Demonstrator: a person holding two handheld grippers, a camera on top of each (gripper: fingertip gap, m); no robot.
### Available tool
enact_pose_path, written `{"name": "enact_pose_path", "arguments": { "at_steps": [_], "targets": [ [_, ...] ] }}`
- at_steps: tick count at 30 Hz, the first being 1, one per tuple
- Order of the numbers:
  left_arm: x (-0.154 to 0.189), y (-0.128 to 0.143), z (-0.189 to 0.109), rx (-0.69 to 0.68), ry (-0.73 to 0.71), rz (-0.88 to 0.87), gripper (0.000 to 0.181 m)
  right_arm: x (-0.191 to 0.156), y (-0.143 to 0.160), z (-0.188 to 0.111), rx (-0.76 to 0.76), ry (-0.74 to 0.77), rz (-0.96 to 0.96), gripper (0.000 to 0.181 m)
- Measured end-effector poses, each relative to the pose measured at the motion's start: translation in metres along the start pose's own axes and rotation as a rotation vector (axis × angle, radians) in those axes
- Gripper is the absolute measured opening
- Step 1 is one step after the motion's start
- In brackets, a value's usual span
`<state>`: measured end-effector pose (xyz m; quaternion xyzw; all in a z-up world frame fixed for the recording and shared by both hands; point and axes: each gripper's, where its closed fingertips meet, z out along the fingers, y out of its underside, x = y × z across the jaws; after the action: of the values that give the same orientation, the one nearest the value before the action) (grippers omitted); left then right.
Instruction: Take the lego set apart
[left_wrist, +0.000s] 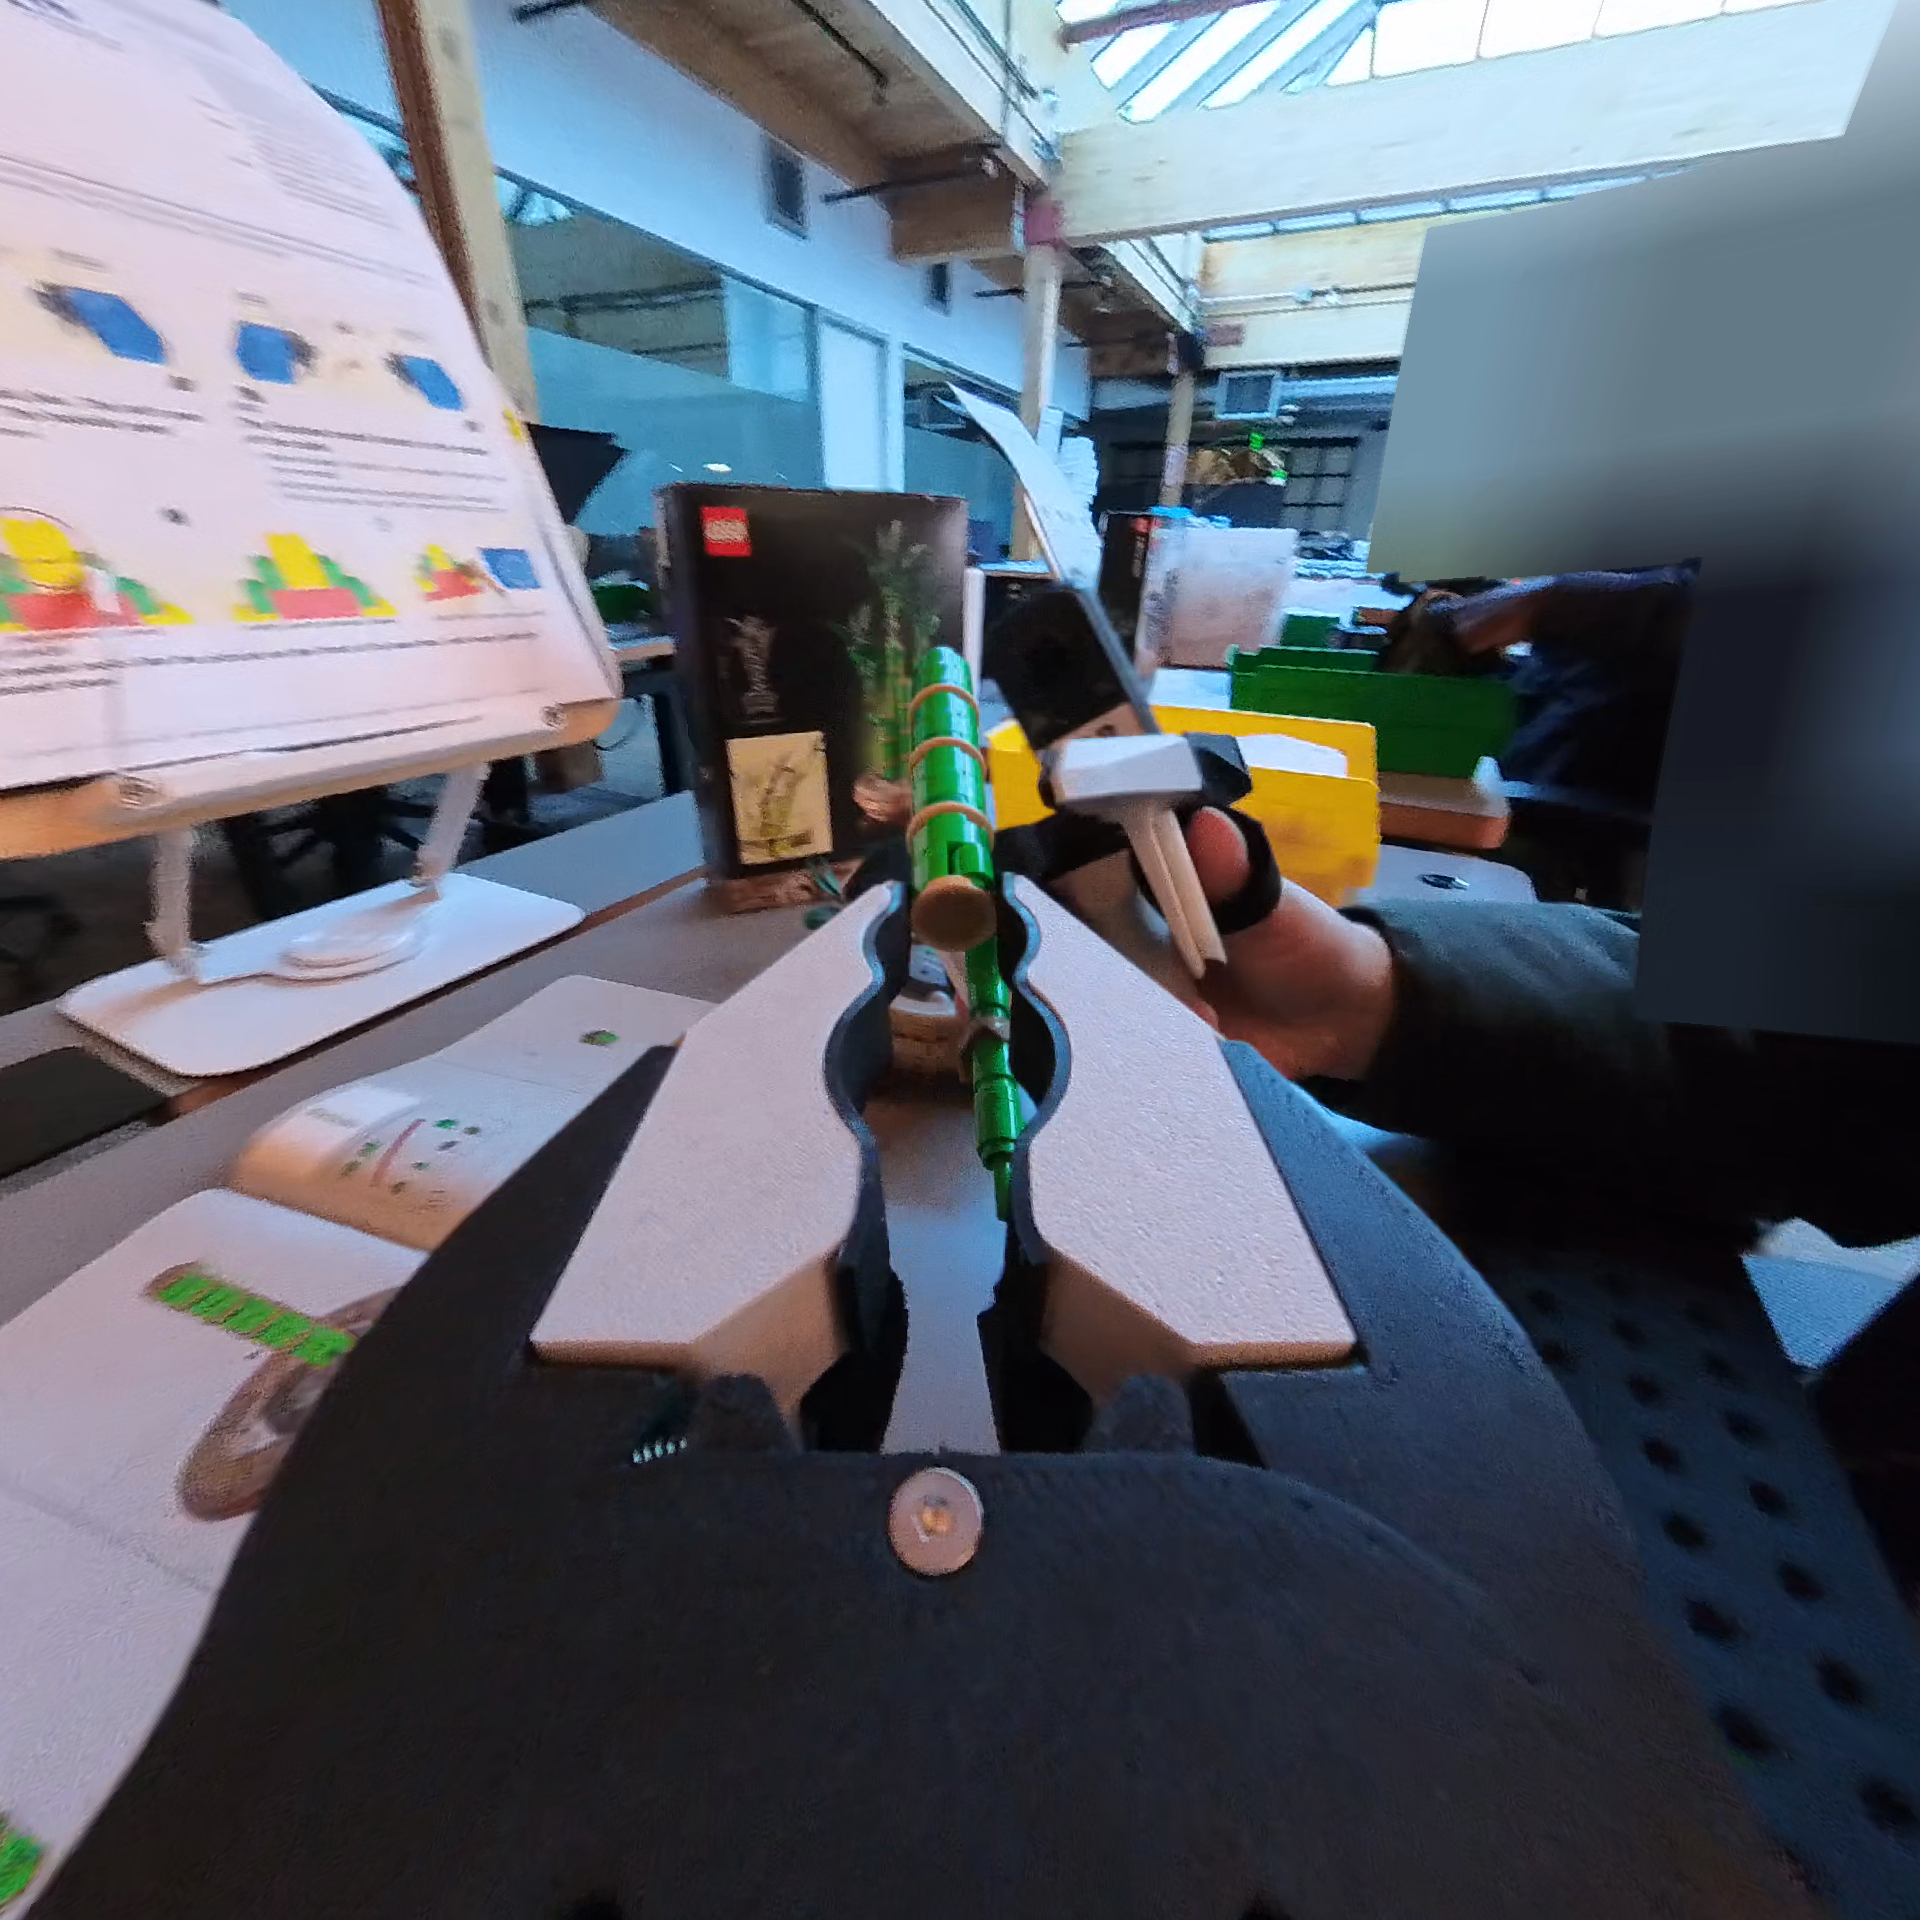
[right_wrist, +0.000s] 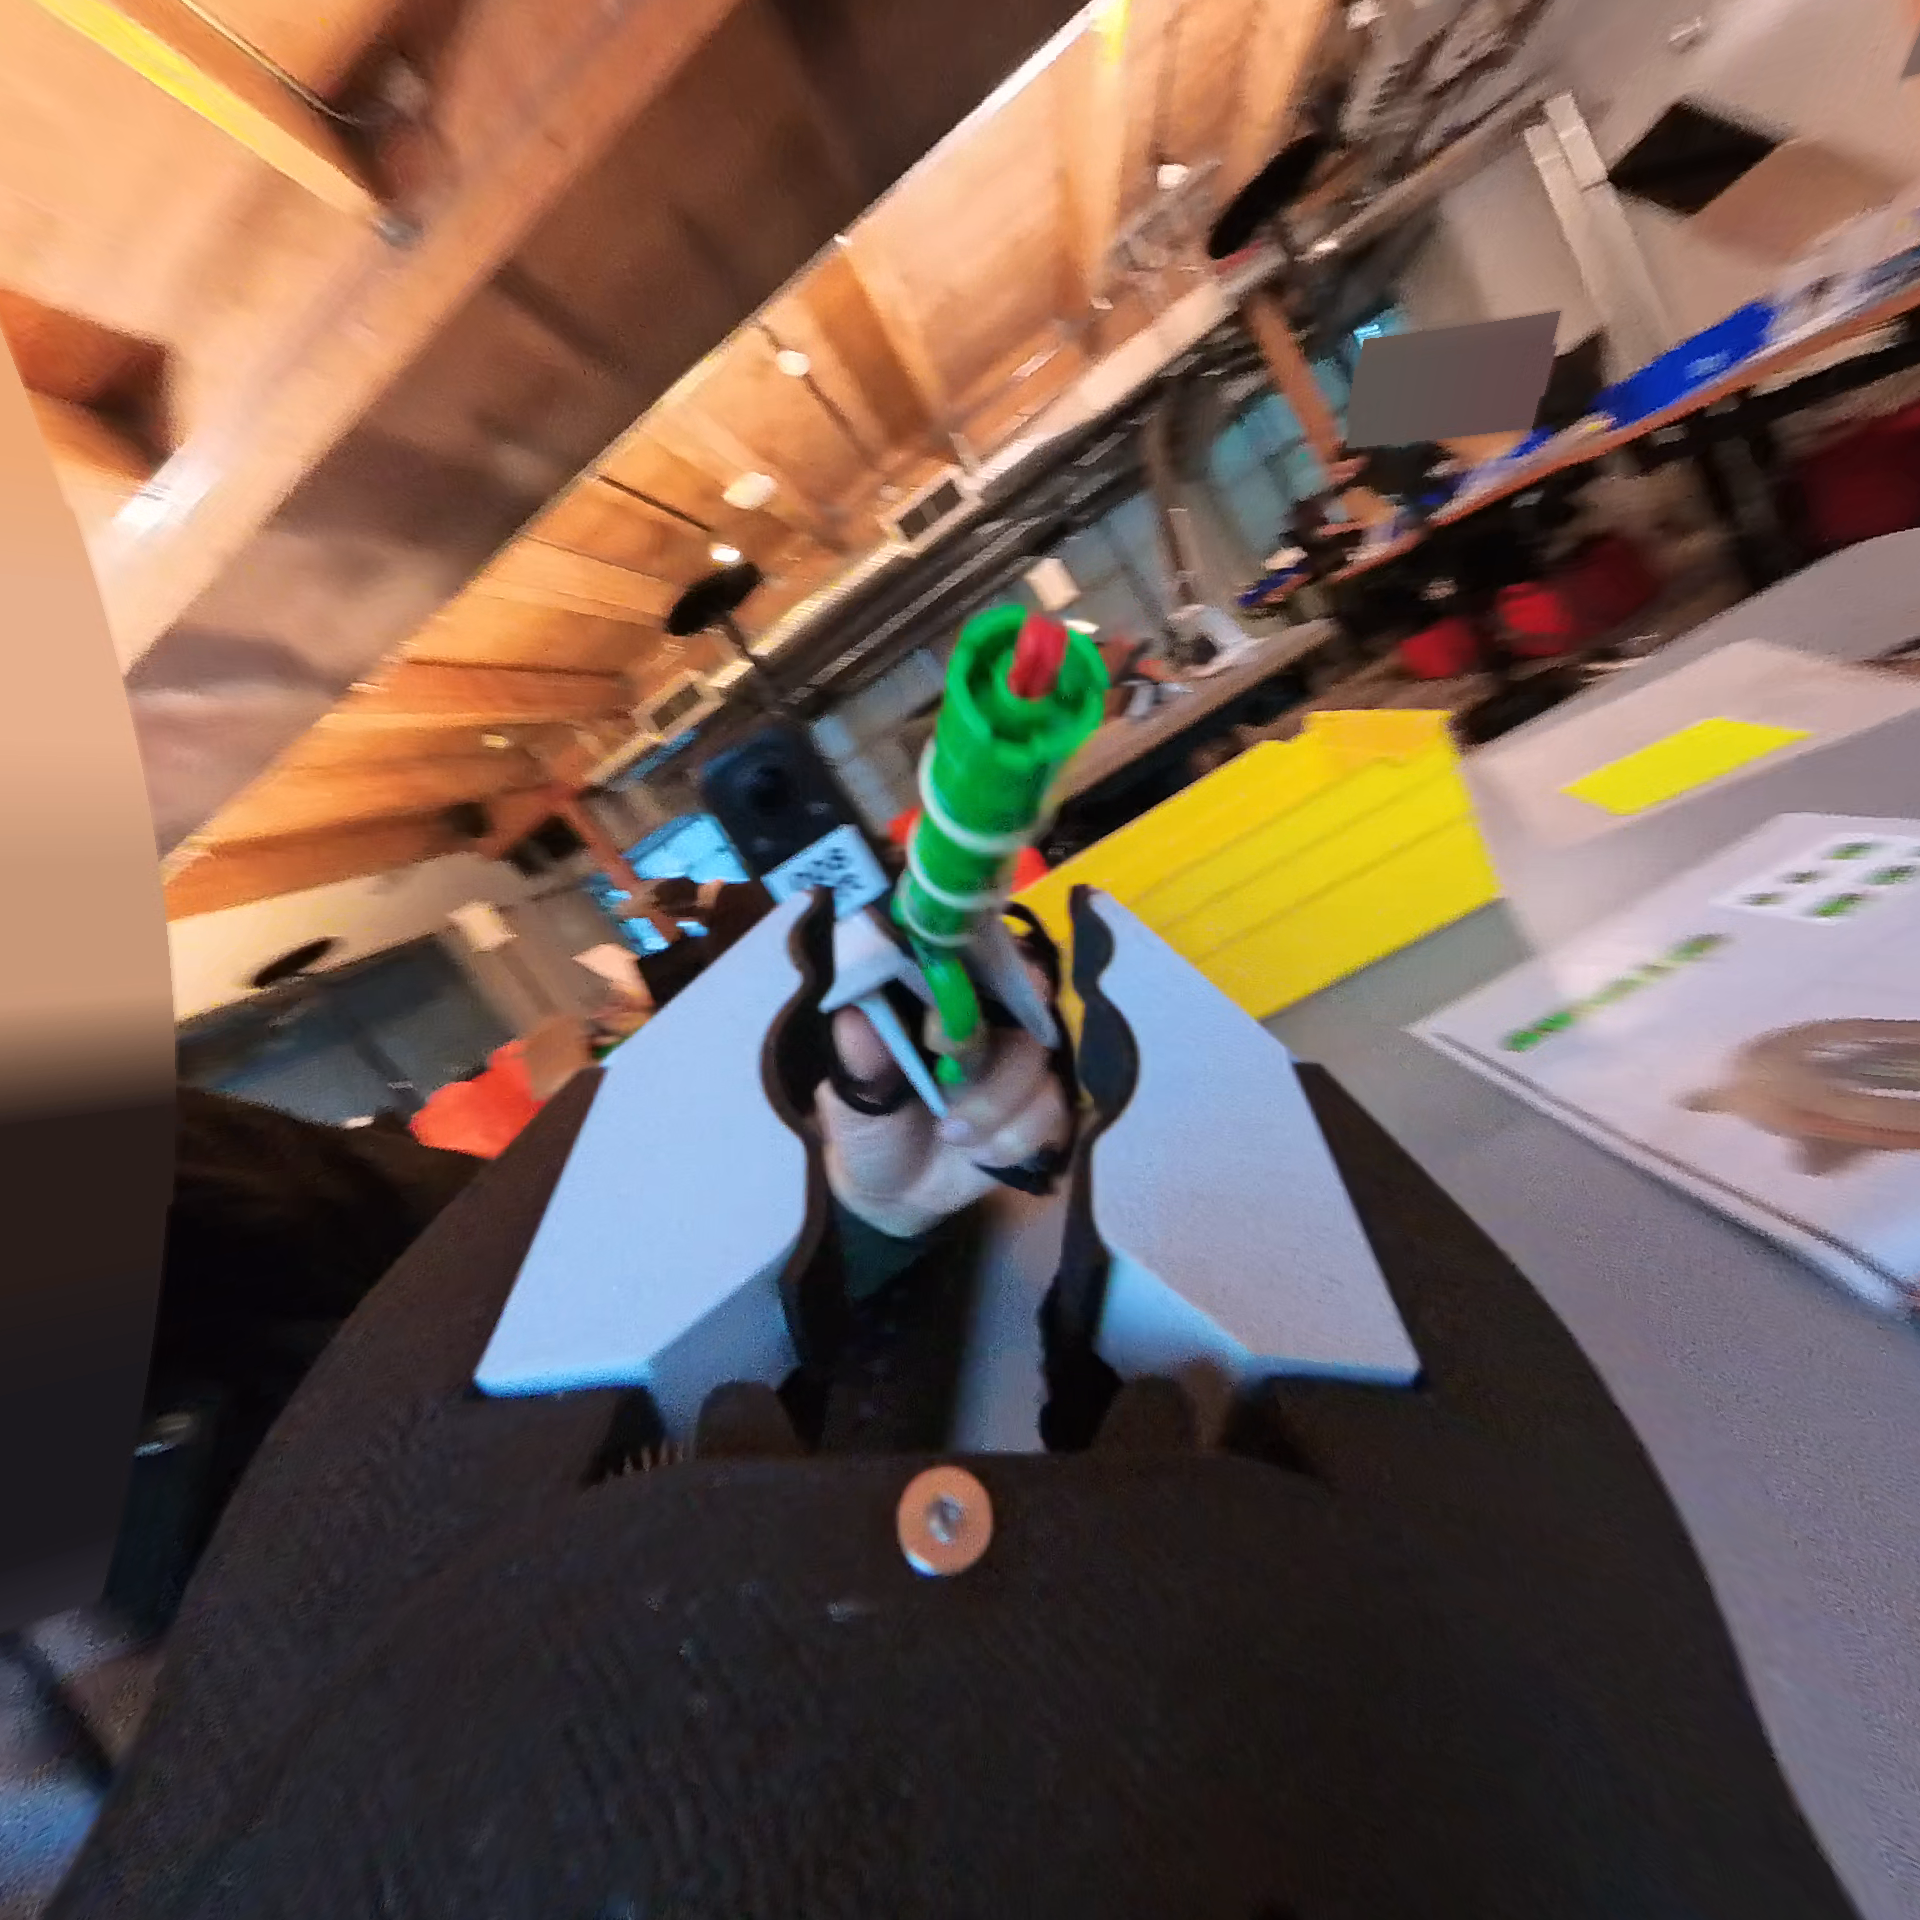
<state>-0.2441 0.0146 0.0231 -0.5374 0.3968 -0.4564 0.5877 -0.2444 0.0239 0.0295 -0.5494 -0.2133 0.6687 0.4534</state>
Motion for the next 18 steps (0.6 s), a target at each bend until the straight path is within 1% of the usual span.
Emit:
{"name": "enact_pose_path", "arguments": {
  "at_steps": [1,2,4,8,10,12,15,18],
  "targets": [
    [0.004,0.004,0.003,-0.016,0.023,-0.012,0.014,-0.006,0.003,0.003,-0.010,-0.048,0.027,0.036],
    [0.007,0.007,0.005,-0.025,0.048,-0.025,0.014,-0.009,0.009,0.005,-0.040,-0.070,0.045,0.033],
    [0.014,0.011,0.007,-0.037,0.103,-0.064,0.014,-0.004,0.013,0.004,-0.062,-0.037,0.019,0.019],
    [0.012,0.013,0.008,-0.047,0.105,-0.088,0.013,0.000,0.013,0.003,-0.078,-0.019,0.047,0.019],
    [0.012,0.015,0.008,-0.060,0.092,-0.052,0.015,0.003,0.015,0.003,-0.072,-0.010,0.084,0.017],
    [0.013,0.014,0.008,-0.055,0.087,-0.017,0.024,0.007,0.013,0.001,-0.058,-0.004,0.122,0.013],
    [0.010,0.012,0.006,-0.053,0.058,0.025,0.025,0.010,0.008,-0.003,-0.037,-0.011,0.156,0.013],
    [0.009,0.019,0.006,-0.093,0.051,0.061,0.027,0.013,0.009,-0.004,-0.040,0.006,0.163,0.013]
  ]
}}
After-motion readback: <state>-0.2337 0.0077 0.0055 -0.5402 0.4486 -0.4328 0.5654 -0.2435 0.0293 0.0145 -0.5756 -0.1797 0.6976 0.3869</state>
